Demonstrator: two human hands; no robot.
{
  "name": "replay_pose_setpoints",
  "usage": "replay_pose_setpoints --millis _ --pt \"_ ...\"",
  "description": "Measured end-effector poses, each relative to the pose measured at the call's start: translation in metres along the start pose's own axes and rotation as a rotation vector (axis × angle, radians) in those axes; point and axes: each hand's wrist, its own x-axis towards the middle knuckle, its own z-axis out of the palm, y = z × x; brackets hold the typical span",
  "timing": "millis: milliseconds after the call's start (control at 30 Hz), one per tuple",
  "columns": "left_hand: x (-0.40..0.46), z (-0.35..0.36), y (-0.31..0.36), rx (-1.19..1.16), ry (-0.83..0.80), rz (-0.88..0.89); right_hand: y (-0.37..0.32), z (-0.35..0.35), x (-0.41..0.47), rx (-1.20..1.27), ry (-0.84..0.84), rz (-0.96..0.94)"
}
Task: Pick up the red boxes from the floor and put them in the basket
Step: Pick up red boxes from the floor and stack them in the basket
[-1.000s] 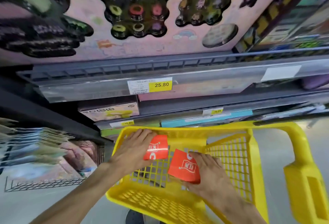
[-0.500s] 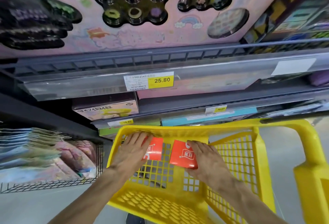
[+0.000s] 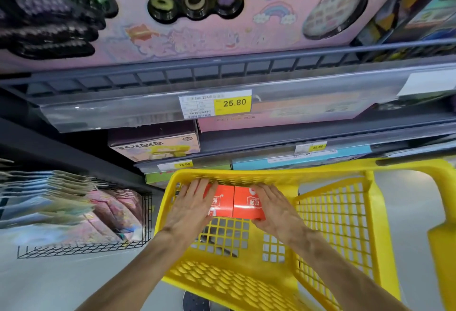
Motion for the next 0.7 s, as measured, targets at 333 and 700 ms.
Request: replay_pose_setpoints --millis 333,700 --pt "-0.005 -0.002 0.007 -0.015 -0.052 -0.039 0.000 0.001 -0.004 -0.098 -0.001 -0.013" --pt "-0.043 -0.139 0.021 -0.208 0.172 0.243 -0.022 -0.131 -0.102 -0.020 0.099 0.026"
